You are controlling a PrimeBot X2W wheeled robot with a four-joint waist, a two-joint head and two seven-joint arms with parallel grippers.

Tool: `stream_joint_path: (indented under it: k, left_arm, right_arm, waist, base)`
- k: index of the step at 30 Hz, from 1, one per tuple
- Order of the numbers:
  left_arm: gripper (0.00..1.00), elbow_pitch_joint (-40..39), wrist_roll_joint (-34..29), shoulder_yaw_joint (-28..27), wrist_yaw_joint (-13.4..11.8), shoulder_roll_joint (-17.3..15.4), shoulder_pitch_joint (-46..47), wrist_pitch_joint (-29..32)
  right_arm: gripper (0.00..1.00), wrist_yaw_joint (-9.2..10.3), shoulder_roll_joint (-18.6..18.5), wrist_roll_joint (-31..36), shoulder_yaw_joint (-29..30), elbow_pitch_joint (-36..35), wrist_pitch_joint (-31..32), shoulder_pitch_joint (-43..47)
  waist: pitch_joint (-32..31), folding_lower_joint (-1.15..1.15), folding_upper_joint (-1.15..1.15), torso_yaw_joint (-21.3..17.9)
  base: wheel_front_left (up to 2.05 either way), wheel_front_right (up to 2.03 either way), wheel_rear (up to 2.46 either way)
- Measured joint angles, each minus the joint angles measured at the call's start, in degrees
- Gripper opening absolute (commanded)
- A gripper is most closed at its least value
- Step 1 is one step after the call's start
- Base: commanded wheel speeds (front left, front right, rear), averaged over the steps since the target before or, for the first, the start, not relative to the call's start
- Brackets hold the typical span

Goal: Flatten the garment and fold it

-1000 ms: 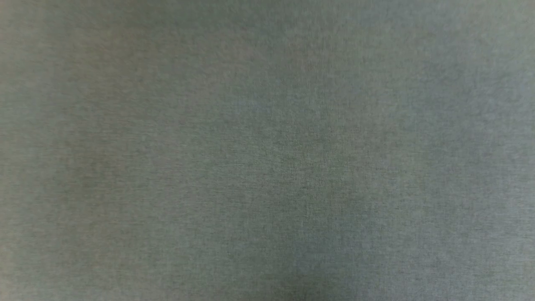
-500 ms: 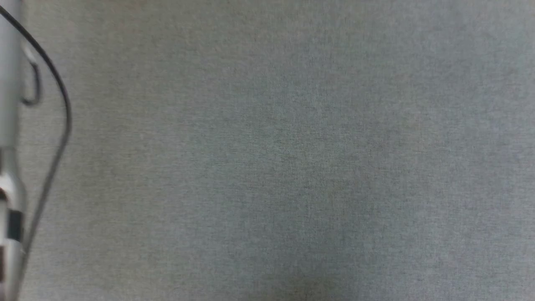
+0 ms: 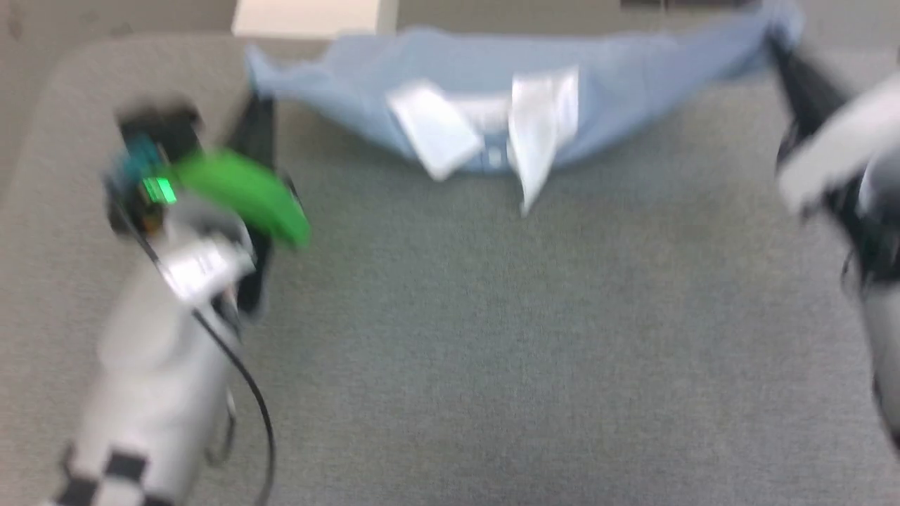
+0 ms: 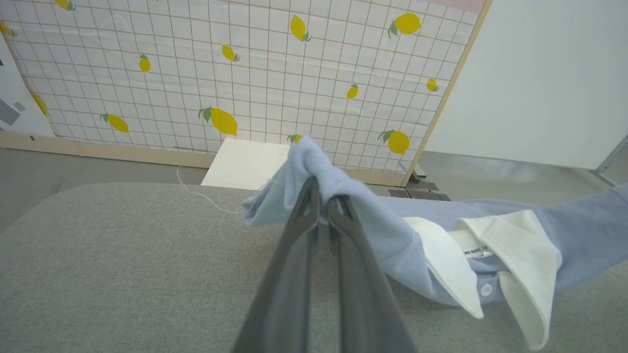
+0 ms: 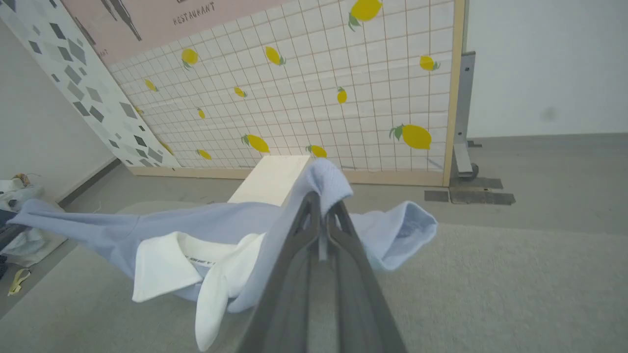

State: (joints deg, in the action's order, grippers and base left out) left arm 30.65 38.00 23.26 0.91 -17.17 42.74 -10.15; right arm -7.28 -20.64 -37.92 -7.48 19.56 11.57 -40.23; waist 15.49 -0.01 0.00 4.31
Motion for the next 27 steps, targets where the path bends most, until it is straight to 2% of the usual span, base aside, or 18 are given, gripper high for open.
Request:
stream_joint_path:
  k: [9, 14, 19, 25, 27]
  left_arm:
    - [0.00, -11.5, 5.0, -0.1, -4.9, 0.1, -24.3, 2.5]
    - [0.00, -17.6, 8.9, -2.2, -8.8, -0.4, -35.9, 3.7]
    - [0.00, -23.6, 12.0, -4.6, -11.9, -2.8, -44.8, 6.4]
    - [0.00, -30.9, 14.7, -6.2, -16.1, -5.8, -52.4, 10.8]
    - [0.00, -33.0, 14.9, -6.7, -18.2, -6.8, -54.3, 12.4]
  right_arm:
    - [0.00, 0.01, 3.0, -0.9, 3.0, -8.3, 1.7, 23.7]
    - [0.00, 0.01, 3.6, 0.3, 7.0, -12.2, 4.6, 34.7]
    - [0.00, 0.00, 5.0, 2.6, 12.4, -16.5, 8.1, 42.7]
    - [0.00, 0.00, 7.3, 4.2, 17.8, -22.7, 15.2, 49.6]
    - [0.00, 0.00, 8.3, 4.4, 19.2, -25.1, 17.8, 51.1]
  waist:
    - [-9.9, 0.00, 0.00, 0.6]
    - [-13.9, 0.00, 0.00, 0.6]
    - [-16.1, 0.00, 0.00, 0.5]
    - [-16.8, 0.00, 0.00, -0.1]
    - [-17.0, 0.00, 0.00, -0.4]
  base:
    - [0.00, 0.00, 0.00]
    - [0.00, 0.00, 0.00]
    - [0.00, 0.00, 0.00]
    - [0.00, 0.00, 0.00]
    - [0.00, 0.00, 0.00]
